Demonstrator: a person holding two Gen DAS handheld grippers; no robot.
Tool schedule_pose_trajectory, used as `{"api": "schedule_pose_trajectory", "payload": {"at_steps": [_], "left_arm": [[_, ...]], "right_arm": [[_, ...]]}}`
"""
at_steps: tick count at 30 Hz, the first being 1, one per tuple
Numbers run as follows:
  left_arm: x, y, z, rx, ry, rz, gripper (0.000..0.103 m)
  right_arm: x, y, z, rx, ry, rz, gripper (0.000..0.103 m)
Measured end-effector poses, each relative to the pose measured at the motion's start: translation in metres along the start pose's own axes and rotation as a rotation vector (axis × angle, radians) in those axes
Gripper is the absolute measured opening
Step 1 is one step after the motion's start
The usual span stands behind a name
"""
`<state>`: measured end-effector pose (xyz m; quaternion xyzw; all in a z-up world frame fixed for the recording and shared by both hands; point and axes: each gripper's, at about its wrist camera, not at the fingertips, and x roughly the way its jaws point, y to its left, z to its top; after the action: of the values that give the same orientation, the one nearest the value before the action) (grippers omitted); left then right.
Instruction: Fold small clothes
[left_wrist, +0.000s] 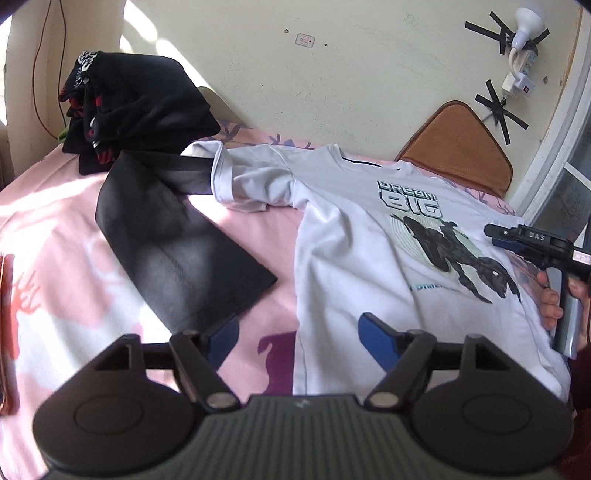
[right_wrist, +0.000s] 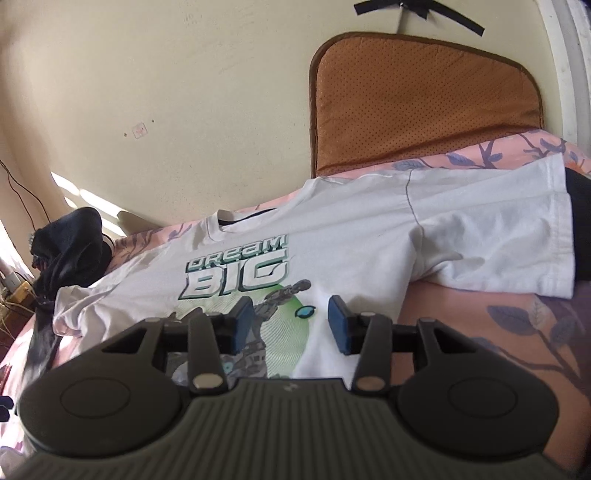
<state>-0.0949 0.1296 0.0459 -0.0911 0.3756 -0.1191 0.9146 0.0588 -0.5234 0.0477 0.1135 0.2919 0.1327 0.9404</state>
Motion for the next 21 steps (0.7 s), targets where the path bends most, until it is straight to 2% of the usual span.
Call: {"api": "schedule_pose_trajectory", "payload": {"at_steps": [5,10,12,13,14,15,17,18,19,21], "left_arm": [[-0.009,0.011,-0.015,-0.080,0.045,-0.086,0.079],[-0.011,0.002,-0.033,-0.103,0.070,-0.183,0.079],[-0.010,-0.005,-0.039,-0.098,0.081,-0.195,0.073],[-0.010,-0.007,-0.041,-0.093,0.084,-0.189,0.069],[-0.009,-0.009,-0.044,-0.086,0.082,-0.175,0.055],[-0.010,-0.011,-0.045,-0.073,0.073,-0.146,0.036],[-0.009,-0.010,-0.046,-0.079,0.092,-0.152,0.011],[-0.012,-0.008,-0.048,-0.103,0.091,-0.159,0.010],[-0.016,-0.009,-0.049,-0.102,0.087,-0.152,0.010],[-0.036,-0.008,-0.052,-0.087,0.057,-0.143,0.009]], "right_arm": [[-0.066,-0.009,-0.024,-0.034,0.007,0.014,0.049],[-0.127,-0.002,-0.057,-0.076,0.026,-0.024,0.049],[-0.149,0.004,-0.072,-0.072,0.034,-0.032,0.049],[-0.155,0.003,-0.079,-0.068,0.040,-0.021,0.049],[-0.154,0.003,-0.086,-0.062,0.047,-0.003,0.049],[-0.152,0.002,-0.094,-0.054,0.054,0.011,0.049],[-0.142,-0.001,-0.110,-0.053,0.075,0.045,0.045],[-0.153,0.005,-0.115,-0.073,0.040,0.026,0.028],[-0.142,0.007,-0.121,-0.119,0.030,0.029,0.007],[-0.151,0.008,-0.121,-0.099,-0.015,0.023,0.005]]}}
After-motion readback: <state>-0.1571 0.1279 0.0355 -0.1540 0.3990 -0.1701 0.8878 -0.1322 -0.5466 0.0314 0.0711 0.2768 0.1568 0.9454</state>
